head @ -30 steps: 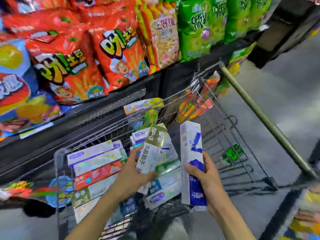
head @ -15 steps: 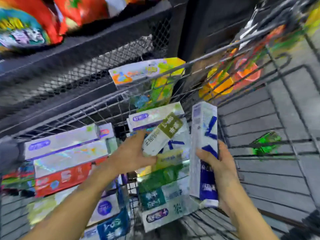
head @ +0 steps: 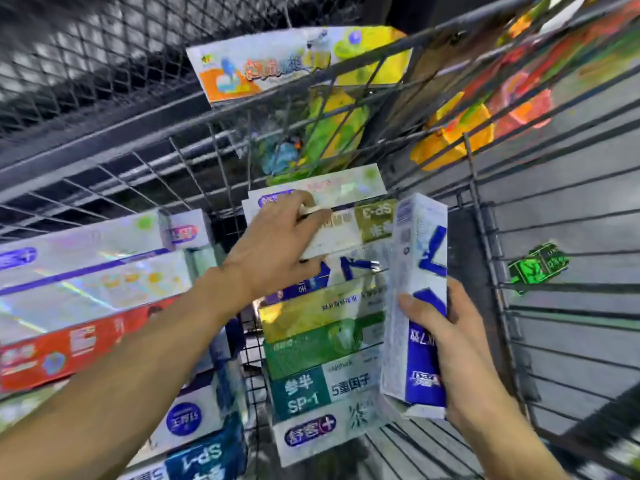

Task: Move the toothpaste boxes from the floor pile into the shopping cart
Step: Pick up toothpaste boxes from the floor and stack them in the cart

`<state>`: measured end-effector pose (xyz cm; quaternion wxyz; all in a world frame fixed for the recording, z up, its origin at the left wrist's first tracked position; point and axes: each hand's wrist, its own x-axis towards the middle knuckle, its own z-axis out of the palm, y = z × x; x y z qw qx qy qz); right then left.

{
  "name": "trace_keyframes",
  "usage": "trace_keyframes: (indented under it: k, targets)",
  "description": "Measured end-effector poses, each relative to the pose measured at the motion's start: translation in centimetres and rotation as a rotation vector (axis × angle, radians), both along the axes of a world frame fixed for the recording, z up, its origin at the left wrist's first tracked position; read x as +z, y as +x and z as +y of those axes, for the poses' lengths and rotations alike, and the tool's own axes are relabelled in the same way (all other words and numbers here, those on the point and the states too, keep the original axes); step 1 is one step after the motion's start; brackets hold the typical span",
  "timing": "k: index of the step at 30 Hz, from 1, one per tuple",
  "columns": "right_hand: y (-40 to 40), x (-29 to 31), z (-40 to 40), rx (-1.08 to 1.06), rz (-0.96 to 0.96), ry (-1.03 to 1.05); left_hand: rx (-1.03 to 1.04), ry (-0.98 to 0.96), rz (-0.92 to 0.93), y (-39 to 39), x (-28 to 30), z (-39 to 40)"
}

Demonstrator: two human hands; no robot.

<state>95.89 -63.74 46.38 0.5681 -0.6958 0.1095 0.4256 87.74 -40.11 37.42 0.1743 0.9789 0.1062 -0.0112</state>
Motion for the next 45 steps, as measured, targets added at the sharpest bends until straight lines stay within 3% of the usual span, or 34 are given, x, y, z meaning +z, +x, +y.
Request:
trace_keyframes:
  k: [5, 18, 26, 29, 34, 41, 45]
  targets:
    - [-0.9, -0.3, 0.3, -0.009, -0.005, -0.07, 0.067, 0.174, -0.049, -1.0, -0.2, -0.3]
    - [-7.8, -3.8, 6.0, -0.409, 0.023, -0.173, 0.096, 0.029, 0.03, -4.2, 0.5, 1.3]
    - [-7.4, -7.4, 9.9, -0.455, 0.069, -0.137, 0.151, -0.192, -0.141, -7.0, 1.4, 0.2]
    - [-7.1, -8.7, 9.7, -0.325, 0.069, -0.182, 0.13, -0.192, -0.126, -8.3, 1.1, 0.2]
    - [-5.4, -9.2, 8.3, -0.067, -0.12, -0.424, 0.11, -0.107, -0.039, -9.6, 0.4, 1.0]
    - [-3.1, -6.6, 5.1, 0.623, -0.783, -0.799, 0.126, 0.041, 0.031, -10.8, 0.8, -0.2]
    - [-2.2, -3.5, 4.6, 0.924, -1.012, -0.697, 0.146, 0.046, 0.126, -11.7, 2.2, -1.6]
